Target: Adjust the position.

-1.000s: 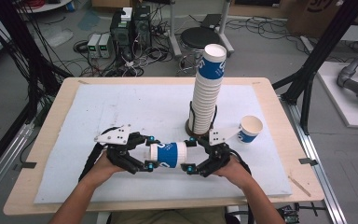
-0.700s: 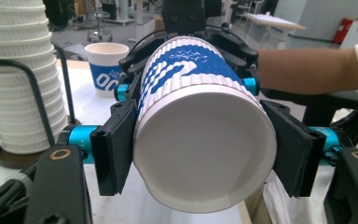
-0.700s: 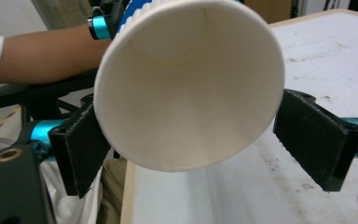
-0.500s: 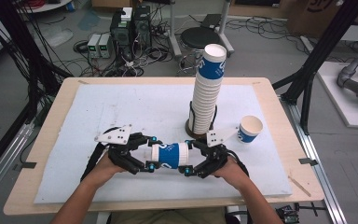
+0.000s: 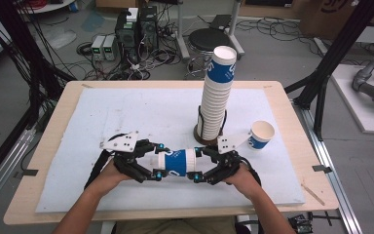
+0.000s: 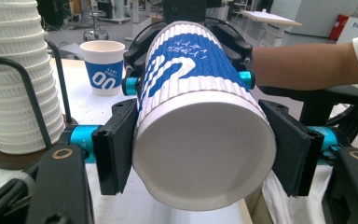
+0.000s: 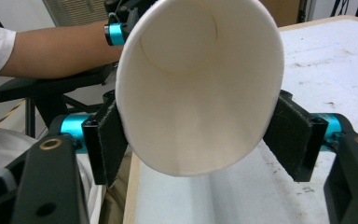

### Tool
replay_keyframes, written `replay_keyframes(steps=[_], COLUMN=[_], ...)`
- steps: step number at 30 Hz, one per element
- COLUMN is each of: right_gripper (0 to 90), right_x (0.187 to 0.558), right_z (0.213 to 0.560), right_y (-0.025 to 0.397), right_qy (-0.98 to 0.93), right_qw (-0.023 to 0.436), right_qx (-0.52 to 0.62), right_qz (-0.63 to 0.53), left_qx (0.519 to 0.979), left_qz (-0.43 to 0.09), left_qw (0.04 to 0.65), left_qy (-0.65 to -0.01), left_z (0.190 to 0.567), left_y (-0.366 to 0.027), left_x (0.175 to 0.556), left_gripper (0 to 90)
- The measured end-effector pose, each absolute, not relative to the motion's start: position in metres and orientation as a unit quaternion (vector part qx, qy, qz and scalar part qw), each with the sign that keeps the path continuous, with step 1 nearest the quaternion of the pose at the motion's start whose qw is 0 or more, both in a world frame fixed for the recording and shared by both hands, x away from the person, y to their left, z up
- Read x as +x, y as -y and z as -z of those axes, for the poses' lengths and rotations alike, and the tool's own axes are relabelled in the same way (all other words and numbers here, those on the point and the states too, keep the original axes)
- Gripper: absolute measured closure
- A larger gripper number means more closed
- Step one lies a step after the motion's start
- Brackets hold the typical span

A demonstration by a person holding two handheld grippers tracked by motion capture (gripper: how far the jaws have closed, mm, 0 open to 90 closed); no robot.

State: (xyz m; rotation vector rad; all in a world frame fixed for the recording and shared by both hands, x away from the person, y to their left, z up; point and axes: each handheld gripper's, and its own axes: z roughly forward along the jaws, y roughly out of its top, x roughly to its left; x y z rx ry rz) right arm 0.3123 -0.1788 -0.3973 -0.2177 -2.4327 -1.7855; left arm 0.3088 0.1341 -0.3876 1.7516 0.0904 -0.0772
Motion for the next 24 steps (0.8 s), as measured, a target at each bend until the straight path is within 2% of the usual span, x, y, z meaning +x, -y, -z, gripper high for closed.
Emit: replay_keyframes(steps=[6,10,14,24], right_gripper=[29.9,30.4,30.4,30.4], right_x=[0.313,0.312,0.314,0.317], right_z=[0.397,0.397,0.396,0.383], right_y=[0.18,0.18,0.184,0.192], right_qy=[0.802,0.805,0.804,0.84], right_qw=[0.058,0.057,0.051,0.02], right_qx=[-0.075,-0.074,-0.079,-0.085], right_qz=[0.589,0.586,0.586,0.536], left_qx=[0.784,0.786,0.779,0.807], left_qz=[0.023,0.022,0.016,-0.017], left_qw=[0.617,0.613,0.621,0.584], left_qy=[-0.056,-0.075,-0.086,-0.088], left_z=[0.391,0.393,0.389,0.368], left_y=[-0.127,-0.124,-0.129,-0.138], left_x=[0.305,0.305,0.304,0.307], left_gripper=[29.3,18.8,13.0,13.1])
